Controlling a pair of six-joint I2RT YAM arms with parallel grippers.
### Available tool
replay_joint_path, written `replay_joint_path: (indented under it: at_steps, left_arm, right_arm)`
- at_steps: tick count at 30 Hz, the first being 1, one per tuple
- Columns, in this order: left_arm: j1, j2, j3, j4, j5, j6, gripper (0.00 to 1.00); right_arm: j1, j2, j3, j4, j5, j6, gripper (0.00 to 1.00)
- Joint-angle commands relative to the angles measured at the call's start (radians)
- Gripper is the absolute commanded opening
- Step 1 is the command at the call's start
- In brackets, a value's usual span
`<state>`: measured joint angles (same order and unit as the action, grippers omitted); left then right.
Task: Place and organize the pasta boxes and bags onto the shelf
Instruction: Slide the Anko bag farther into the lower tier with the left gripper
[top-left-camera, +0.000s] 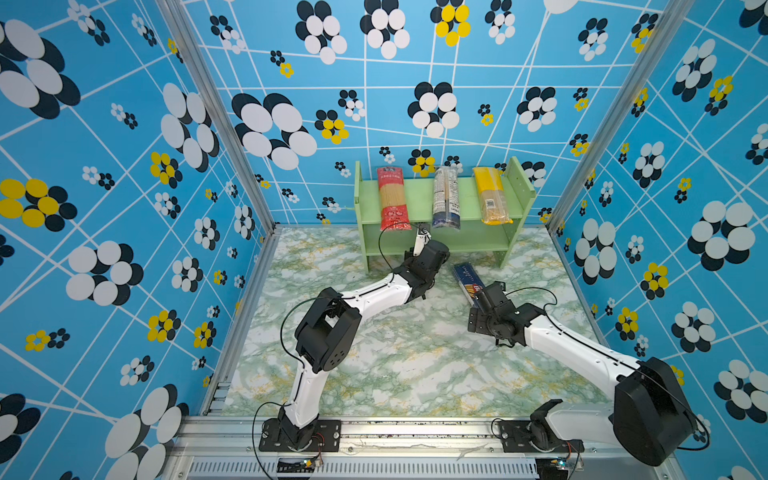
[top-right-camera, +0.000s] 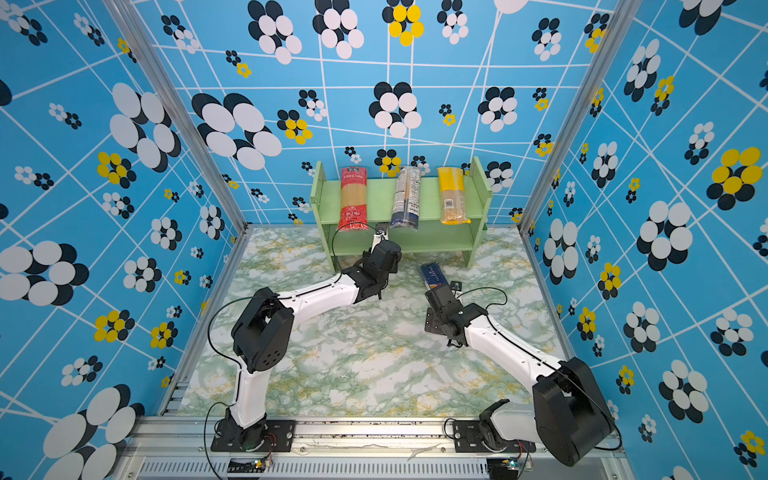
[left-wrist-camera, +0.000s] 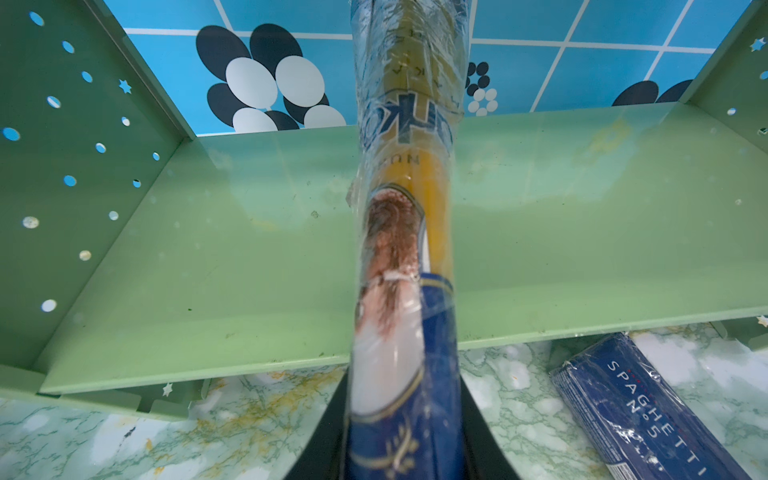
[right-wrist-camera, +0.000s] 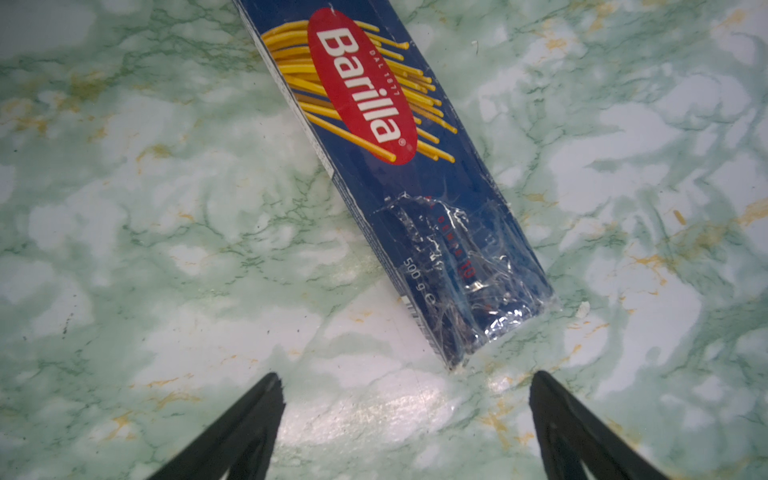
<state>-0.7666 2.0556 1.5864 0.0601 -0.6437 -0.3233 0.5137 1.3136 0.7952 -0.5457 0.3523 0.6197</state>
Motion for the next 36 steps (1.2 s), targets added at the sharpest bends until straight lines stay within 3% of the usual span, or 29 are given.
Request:
replay_joint_path:
  at_steps: [1, 16, 20, 30, 31, 36]
  left_arm:
    - [0.009, -0.003, 0.079, 0.137, -0.05, 0.017, 0.0]
    - [0.013, 0.008, 0.069, 0.127, -0.062, 0.004, 0.15]
    - [0.013, 0.006, 0.069, 0.126, -0.067, 0.003, 0.26]
    - [0.014, 0.005, 0.065, 0.125, -0.071, 0.005, 0.32]
    - [0.013, 0.005, 0.065, 0.126, -0.071, 0.005, 0.35]
    - [0.013, 0.0, 0.059, 0.125, -0.08, 0.004, 0.69]
  right_arm:
    - [-0.005, 0.009, 0.0, -0.024, -0.004, -0.005, 0.95]
    - [-0.005, 0.01, -0.003, -0.026, 0.001, -0.006, 0.95]
    - [-0.005, 0.015, 0.001, -0.026, -0.001, -0.011, 0.95]
    - [-0.005, 0.013, 0.004, -0.032, 0.001, -0.013, 0.95]
    - [-0.005, 0.013, 0.006, -0.033, 0.002, -0.013, 0.95]
    - [-0.005, 0.02, 0.01, -0.035, 0.002, -0.015, 0.95]
